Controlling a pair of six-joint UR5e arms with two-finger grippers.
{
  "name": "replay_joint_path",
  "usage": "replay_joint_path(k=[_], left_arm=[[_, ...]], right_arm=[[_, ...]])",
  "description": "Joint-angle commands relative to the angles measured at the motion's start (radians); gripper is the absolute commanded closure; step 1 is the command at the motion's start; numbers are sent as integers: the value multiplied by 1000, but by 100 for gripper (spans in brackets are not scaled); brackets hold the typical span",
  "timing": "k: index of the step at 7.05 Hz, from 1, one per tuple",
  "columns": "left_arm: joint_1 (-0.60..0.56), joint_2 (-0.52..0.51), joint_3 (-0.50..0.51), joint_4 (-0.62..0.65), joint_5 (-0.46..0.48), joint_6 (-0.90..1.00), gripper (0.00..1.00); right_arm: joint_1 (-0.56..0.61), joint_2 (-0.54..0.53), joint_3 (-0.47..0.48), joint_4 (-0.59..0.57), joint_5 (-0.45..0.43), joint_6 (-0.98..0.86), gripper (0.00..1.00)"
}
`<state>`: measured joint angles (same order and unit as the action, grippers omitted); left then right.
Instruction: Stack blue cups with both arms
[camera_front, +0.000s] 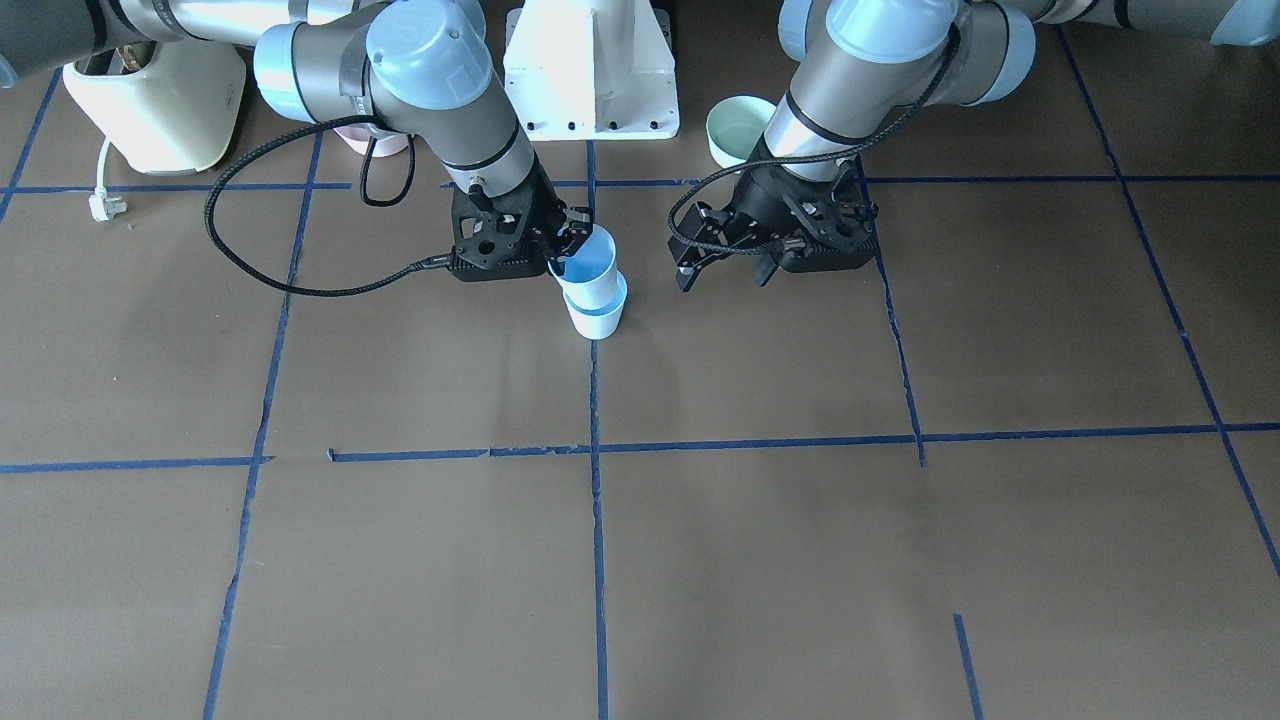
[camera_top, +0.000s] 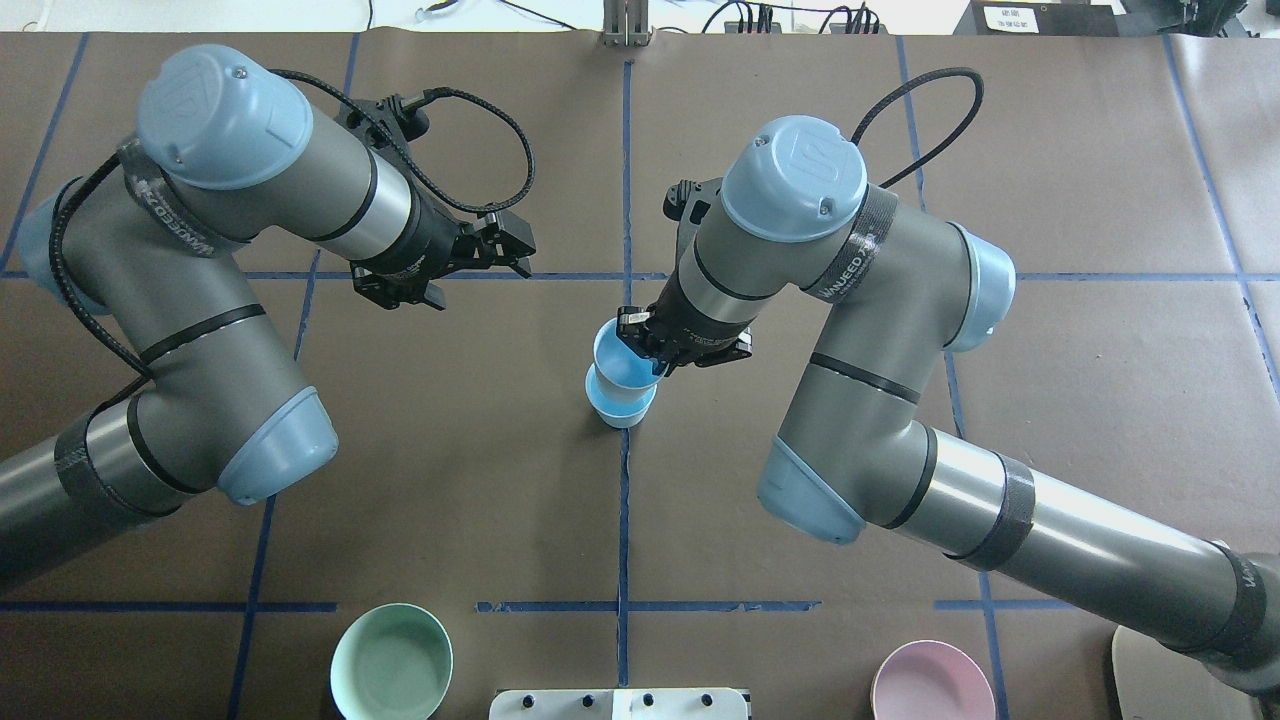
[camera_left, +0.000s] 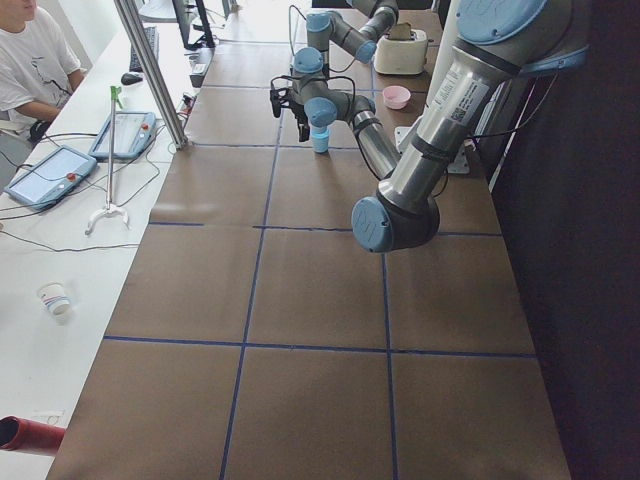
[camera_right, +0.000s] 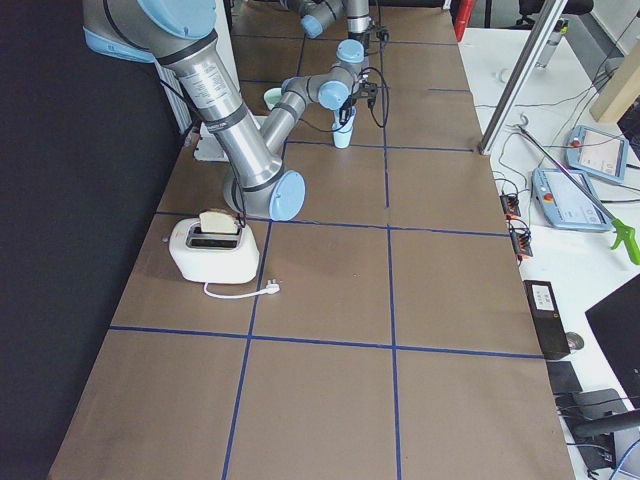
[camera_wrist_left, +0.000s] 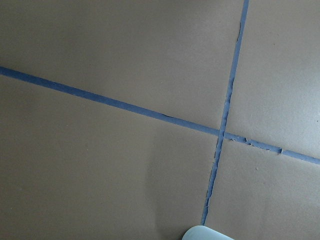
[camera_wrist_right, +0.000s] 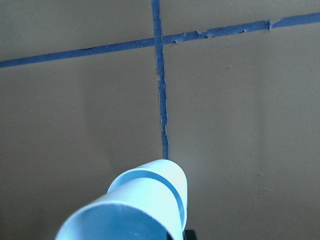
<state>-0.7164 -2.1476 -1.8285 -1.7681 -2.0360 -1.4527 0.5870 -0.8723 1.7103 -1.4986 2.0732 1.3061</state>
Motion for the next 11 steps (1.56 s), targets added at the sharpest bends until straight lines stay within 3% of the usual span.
replay_joint_path(k=[1, 2, 3, 5, 7, 9, 11], left_arm=[[2, -2, 0, 1, 0, -2, 0], [2, 0, 0, 1, 0, 0, 0], [-3, 6, -2, 1, -4, 3, 0], [-29, 82, -17, 7, -9, 194, 0], [-107, 248, -78, 6, -12, 418, 0], [-274, 404, -86, -1, -151, 693, 0], [-444, 526, -46, 10, -193, 1069, 0]], right_arm=[[-1, 3, 2, -5, -2, 4, 0], [-1, 0, 14, -5, 1, 2, 0], [11, -29, 87, -27, 7, 2, 0], [115, -213, 268, -98, 18, -30, 0], [218, -339, 279, -97, 47, -254, 0], [345, -448, 279, -97, 120, -478, 0], [478, -534, 255, -103, 154, -708, 0]])
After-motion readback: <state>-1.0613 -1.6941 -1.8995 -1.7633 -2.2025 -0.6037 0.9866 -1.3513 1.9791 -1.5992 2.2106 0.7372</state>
